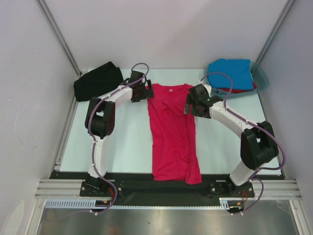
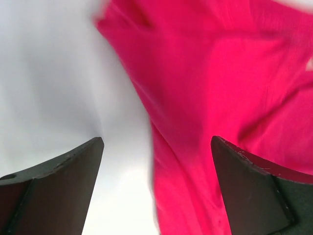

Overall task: Fold and stack the t-shirts
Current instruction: Fold the tshirt

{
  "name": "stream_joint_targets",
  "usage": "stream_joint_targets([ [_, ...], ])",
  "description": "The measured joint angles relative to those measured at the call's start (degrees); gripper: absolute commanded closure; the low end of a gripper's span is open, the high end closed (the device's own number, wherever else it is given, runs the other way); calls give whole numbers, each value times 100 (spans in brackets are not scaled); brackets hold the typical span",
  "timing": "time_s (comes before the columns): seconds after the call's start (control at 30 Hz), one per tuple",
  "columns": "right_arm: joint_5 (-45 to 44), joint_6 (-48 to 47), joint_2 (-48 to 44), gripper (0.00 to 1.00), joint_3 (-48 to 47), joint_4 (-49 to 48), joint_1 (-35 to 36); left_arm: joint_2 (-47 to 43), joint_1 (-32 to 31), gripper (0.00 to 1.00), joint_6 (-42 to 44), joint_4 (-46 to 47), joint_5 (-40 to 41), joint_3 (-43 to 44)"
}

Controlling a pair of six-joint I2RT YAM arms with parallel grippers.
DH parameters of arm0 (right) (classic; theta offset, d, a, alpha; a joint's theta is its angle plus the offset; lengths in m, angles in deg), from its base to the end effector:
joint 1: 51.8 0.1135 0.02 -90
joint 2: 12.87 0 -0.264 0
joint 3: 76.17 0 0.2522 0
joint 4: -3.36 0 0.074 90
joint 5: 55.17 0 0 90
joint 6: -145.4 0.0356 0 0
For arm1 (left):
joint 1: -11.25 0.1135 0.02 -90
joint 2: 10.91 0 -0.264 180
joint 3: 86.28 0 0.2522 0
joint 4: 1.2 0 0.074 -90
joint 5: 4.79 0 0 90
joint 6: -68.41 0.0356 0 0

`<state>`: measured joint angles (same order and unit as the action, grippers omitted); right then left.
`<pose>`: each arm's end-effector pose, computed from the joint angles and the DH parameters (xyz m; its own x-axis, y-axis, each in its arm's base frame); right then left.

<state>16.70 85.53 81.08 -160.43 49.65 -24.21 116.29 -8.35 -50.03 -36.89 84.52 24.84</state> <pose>0.3128 0.1509 0.2450 -0.7788 0.1313 -0.6134 0.1215 0.9909 0.0578 0.4612 -0.1647 0.1678 -0.8138 -0.2157 -0.5396 -0.0513 0.9516 -0.3030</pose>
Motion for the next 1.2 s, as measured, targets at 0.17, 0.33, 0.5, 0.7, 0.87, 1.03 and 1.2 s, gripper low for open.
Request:
stream_joint_targets([
  [0.17,173,-136,0,11,-33,-92,-282,374,271,0,-2,4,-155,678],
  [0.33,280,-179,2,11,-48,-116,-385,1119,260,3,0,-79,-520,1762],
  [0.5,389,-184,74,11,-59,-138,-407,1606,236,4,-7,-173,-898,2496],
  [0.7,461,-190,205,12,-61,-155,-417,1644,238,12,-52,-118,-1032,2520],
  [0.87,518,-188,284,12,-63,-155,-422,1873,236,25,-146,-114,-1102,2846],
  [1.03,538,-175,361,12,-63,-155,-422,2365,236,55,-271,-175,-1202,3591],
  [1.2,553,-173,387,12,-63,-155,-422,2594,282,88,-455,-131,-1344,3786],
])
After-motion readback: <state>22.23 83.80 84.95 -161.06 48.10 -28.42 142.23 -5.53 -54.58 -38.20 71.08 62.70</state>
